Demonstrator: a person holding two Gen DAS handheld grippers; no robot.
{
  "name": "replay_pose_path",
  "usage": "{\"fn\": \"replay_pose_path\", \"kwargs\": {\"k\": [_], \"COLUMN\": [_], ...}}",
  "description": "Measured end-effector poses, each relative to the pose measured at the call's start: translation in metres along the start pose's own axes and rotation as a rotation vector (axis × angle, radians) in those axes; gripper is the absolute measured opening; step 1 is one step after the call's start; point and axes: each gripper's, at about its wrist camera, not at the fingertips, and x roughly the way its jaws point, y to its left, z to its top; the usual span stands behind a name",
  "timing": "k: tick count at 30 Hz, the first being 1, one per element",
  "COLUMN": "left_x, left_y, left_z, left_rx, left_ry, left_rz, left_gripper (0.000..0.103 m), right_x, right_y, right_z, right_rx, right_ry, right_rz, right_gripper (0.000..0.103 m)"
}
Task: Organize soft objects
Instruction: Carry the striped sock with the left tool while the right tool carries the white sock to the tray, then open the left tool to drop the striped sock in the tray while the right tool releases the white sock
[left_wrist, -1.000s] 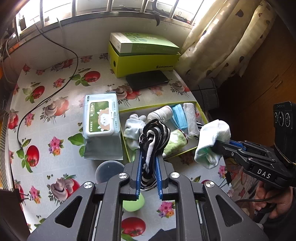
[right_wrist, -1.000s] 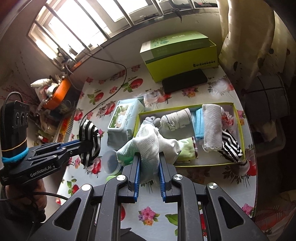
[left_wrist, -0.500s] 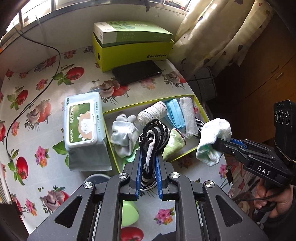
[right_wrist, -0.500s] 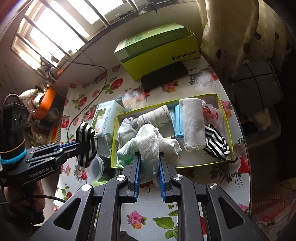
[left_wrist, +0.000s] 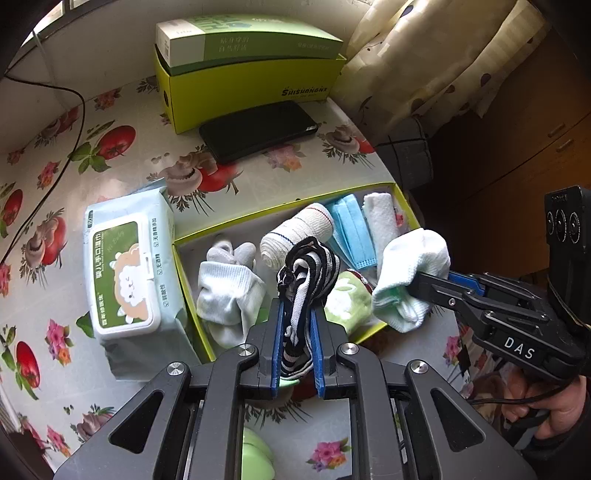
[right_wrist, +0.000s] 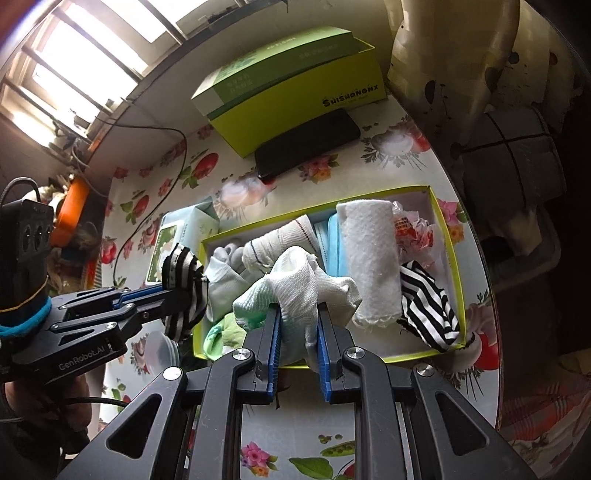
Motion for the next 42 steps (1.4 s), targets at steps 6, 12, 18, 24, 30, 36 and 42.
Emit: {"fn": "replay_pose_path", "kwargs": {"k": [6, 12, 18, 24, 30, 36, 42], "left_x": [0.015, 0.030, 0.041, 0.050, 0.054, 0.047, 0.038], "left_y": [0.005, 0.006, 0.000, -0.004, -0.006, -0.007, -0.011], "left_z": [0.006, 0.009, 0.012, 0.014, 0.016, 0.016, 0.014], "left_rx": [-0.011, -0.001, 0.026, 0.051, 0.062, 0.065, 0.071], "left_ry": [0.024, 0.055, 0.075, 0.095, 0.102, 0.079, 0.053], "left_rz": [0.001, 0.004, 0.011, 0.022, 0.033, 0.025, 0.025], "left_gripper": [0.014, 0.014, 0.014, 0.014, 0.014, 0.018, 0.028], "right_x": [0.024, 0.047, 0.060, 0.065, 0.068, 0.057, 0.045], "right_y": [0.002, 0.001, -0.004, -0.002, 0.000, 0.001, 0.001], "right_z": [0.010, 0.014, 0.015, 0.015, 0.017, 0.016, 0.013], "right_rx": [-0.014, -0.027, -0.026, -0.043, -0.051, -0.058, -0.063], "right_ry": [0.027, 0.059, 0.071, 0.073, 0.077, 0.058, 0.034], "right_rz": [0.001, -0.004, -0.013, -0.024, -0.029, -0.040, -0.045], "right_gripper": [0.016, 0.017, 0.018, 0.020, 0.022, 0.033, 0.042]}}
